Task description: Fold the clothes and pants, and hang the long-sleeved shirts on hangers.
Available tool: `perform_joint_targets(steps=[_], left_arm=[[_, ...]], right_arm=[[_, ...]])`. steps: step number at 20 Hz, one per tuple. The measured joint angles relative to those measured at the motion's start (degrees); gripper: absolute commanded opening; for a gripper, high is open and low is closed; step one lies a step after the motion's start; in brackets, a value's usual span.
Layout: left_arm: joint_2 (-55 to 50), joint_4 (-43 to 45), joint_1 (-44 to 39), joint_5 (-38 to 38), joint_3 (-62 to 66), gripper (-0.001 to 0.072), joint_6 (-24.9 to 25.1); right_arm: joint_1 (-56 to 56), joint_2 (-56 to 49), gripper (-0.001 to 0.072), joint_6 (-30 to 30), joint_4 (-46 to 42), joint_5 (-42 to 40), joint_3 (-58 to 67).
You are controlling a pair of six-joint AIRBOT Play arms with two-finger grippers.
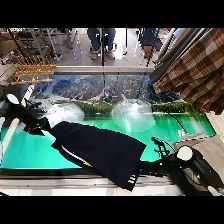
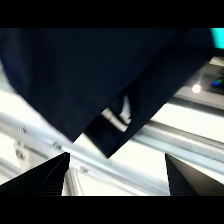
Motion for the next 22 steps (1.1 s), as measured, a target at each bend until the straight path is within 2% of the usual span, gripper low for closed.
perform_joint_targets(steps=[3, 8, 10, 11, 12, 13, 14, 16, 17, 20, 22], left_arm=[[3.43, -6.95, 0.11, 1.44, 0.92, 0.0493, 1.40], [7.96, -21.44, -0.59, 6.27, 1.33, 0.0493, 6.27], [8.50, -23.89, -1.84, 7.13, 1.36, 0.0492, 7.52], [8.61, -24.13, -2.64, 7.52, 1.36, 0.0490, 7.96], [8.63, -24.11, -3.69, 7.74, 1.36, 0.0483, 8.39], [8.66, -23.74, -4.79, 7.87, 1.36, 0.0403, 8.72], [8.68, -22.91, -5.99, 8.11, 1.36, 0.0281, 8.94], [8.68, -20.33, -8.37, 8.22, 1.36, 0.0086, 9.22], [8.59, -18.64, -9.53, 8.28, 1.31, 0.0033, 9.31], [7.96, -13.70, -12.92, 8.31, -0.61, 0.0024, 9.51], [7.39, -12.13, -15.02, 9.33, -4.09, 0.0024, 9.66]], right_arm=[[-1.88, -1.40, 0.0705, -0.52, 3.32, -6.32, -4.79], [-1.84, -8.74, 0.0700, -9.90, 15.54, -14.12, -7.39], [0.28, -13.14, 0.0633, -13.16, 20.70, -15.76, -7.08], [1.57, -15.37, 0.0498, -14.34, 22.10, -16.61, -6.47], [2.78, -17.35, 0.0159, -15.56, 22.64, -18.08, -5.49], [3.52, -18.73, 0.0019, -16.35, 22.16, -19.26, -4.37], [4.04, -19.69, 0.0010, -16.98, 21.14, -20.98, -2.56], [4.00, -20.17, 0.0008, -16.52, 18.08, -21.51, 2.43], [3.54, -20.09, 0.0008, -14.73, 14.47, -21.05, 5.51], [0.33, -19.58, 0.0007, -6.71, -2.69, -20.46, 16.46], [-2.14, -19.45, 0.0007, -3.80, -11.06, -18.21, 22.82]])
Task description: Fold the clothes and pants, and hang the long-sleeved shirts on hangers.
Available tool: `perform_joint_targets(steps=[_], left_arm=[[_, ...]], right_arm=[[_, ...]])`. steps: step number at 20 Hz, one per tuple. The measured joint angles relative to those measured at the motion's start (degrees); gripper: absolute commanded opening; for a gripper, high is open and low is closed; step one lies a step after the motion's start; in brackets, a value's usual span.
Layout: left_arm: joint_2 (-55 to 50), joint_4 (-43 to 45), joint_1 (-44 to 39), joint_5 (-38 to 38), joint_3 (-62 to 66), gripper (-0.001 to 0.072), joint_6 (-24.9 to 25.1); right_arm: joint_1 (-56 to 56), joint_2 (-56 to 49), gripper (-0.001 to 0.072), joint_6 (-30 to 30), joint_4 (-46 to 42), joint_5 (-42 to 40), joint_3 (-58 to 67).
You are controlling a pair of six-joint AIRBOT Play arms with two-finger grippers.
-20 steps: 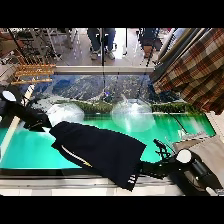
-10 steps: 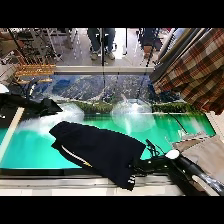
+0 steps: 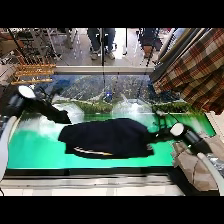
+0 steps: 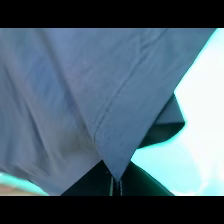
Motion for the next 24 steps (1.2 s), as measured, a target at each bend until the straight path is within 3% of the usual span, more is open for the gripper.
perform_joint_targets(steps=[5, 11, 15, 16, 17, 18, 21, 24], left_arm=[[-3.91, 1.42, -5.88, 9.90, -10.86, 0.0025, 0.20], [-6.97, 0.13, -10.14, 15.52, -13.60, 0.0024, -0.52], [-0.74, 0.11, -5.55, 13.77, -13.60, 0.0025, -2.19], [1.86, -0.02, -3.48, 12.50, -13.55, 0.0024, -2.47], [4.85, -0.22, -0.98, 11.34, -13.53, 0.0024, -2.64], [7.63, -0.02, 1.38, 10.47, -13.53, 0.0024, -2.86], [15.32, 0.20, 7.54, 8.76, -13.53, 0.0024, -3.06], [19.67, -0.24, 10.05, 7.85, -13.53, 0.0025, -3.13]], right_arm=[[2.51, 0.02, 0.0006, 1.92, -7.72, 2.71, 12.44], [22.84, -6.23, 0.0007, 3.32, -7.32, -5.35, 24.17], [36.41, -16.52, 0.0019, 1.53, -4.28, -8.33, 27.41], [38.53, -18.56, 0.0205, 0.37, -3.15, -8.33, 27.67], [39.98, -19.96, 0.0448, -0.76, -2.25, -8.20, 28.04], [40.61, -20.65, 0.0580, -1.68, -1.57, -7.32, 28.65], [36.63, -18.64, 0.0583, -2.95, -1.27, -2.49, 30.86], [25.70, -12.52, 0.0584, -2.73, -1.20, 0.85, 30.71]])
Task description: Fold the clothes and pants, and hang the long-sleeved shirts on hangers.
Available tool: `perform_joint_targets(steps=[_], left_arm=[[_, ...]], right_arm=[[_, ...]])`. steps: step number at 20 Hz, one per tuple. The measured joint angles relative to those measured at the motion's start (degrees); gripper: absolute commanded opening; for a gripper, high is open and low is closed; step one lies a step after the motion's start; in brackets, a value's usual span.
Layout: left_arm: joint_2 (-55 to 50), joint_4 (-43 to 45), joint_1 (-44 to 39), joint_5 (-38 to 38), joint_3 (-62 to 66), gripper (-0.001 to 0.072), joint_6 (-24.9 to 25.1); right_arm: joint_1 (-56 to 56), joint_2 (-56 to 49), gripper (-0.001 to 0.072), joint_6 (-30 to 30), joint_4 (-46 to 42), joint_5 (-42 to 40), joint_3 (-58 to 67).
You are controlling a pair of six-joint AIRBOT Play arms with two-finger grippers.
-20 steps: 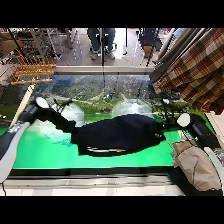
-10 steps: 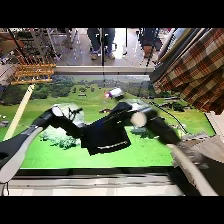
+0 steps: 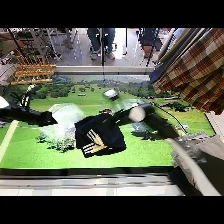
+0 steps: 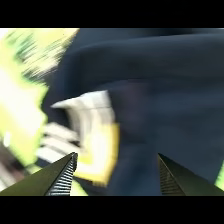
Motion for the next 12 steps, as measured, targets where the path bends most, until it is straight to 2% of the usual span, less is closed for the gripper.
perform_joint_targets(steps=[2, 4, 8, 12], left_arm=[[1.31, -0.15, 0.15, -0.15, 0.00, 0.0025, -0.07], [1.95, -0.37, -0.61, -0.26, 0.00, 0.0025, -0.09], [2.43, -0.52, -3.52, -0.28, 0.00, 0.0024, 0.09], [2.56, -0.52, -5.64, -0.52, -0.02, 0.0025, 0.61]], right_arm=[[-8.37, 2.95, 0.0589, 1.05, 0.85, 2.60, -2.25], [-15.47, 3.67, 0.0703, 0.68, 3.80, 5.03, -6.34], [-23.17, -2.99, 0.0707, -6.32, 15.67, 6.64, -12.41], [-24.96, -16.15, 0.0707, -12.24, 28.37, 11.41, -8.98]])
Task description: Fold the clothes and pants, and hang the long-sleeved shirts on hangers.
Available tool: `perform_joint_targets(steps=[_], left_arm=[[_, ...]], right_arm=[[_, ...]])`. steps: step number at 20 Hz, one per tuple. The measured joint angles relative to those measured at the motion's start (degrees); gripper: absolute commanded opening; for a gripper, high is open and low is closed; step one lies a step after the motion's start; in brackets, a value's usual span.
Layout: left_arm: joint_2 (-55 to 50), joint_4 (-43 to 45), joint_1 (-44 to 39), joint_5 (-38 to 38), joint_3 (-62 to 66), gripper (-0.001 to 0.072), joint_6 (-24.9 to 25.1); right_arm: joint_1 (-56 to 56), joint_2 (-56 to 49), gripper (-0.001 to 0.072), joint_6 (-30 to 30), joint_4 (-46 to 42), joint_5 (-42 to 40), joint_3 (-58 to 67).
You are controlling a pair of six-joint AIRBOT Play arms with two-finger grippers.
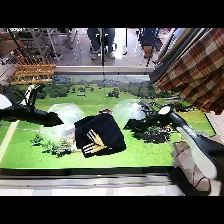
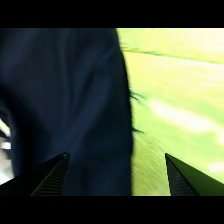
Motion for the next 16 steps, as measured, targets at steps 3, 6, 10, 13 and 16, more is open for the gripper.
perform_joint_targets(steps=[3, 6, 10, 13, 16], left_arm=[[0.00, 0.00, -0.59, -0.98, 0.02, 0.0025, 0.57], [0.00, 0.02, -0.81, -3.54, 0.02, 0.0025, 0.81], [0.02, 0.00, -0.87, -7.50, 0.02, 0.0025, 1.31], [0.15, -0.02, -0.87, -9.53, 0.02, 0.0024, 2.01], [0.37, -0.02, -0.87, -10.69, 0.02, 0.0025, 2.32]], right_arm=[[1.20, -9.35, 0.0707, -0.85, 5.38, 4.63, 7.02], [4.52, -16.94, 0.0688, 1.60, 7.82, 8.44, 14.78], [10.34, -22.71, 0.0009, 4.35, 9.77, 12.59, 23.93], [12.94, -21.79, 0.0008, 6.73, 9.07, 14.25, 29.53], [11.54, -14.60, 0.0007, 11.08, 4.42, 15.17, 32.61]])
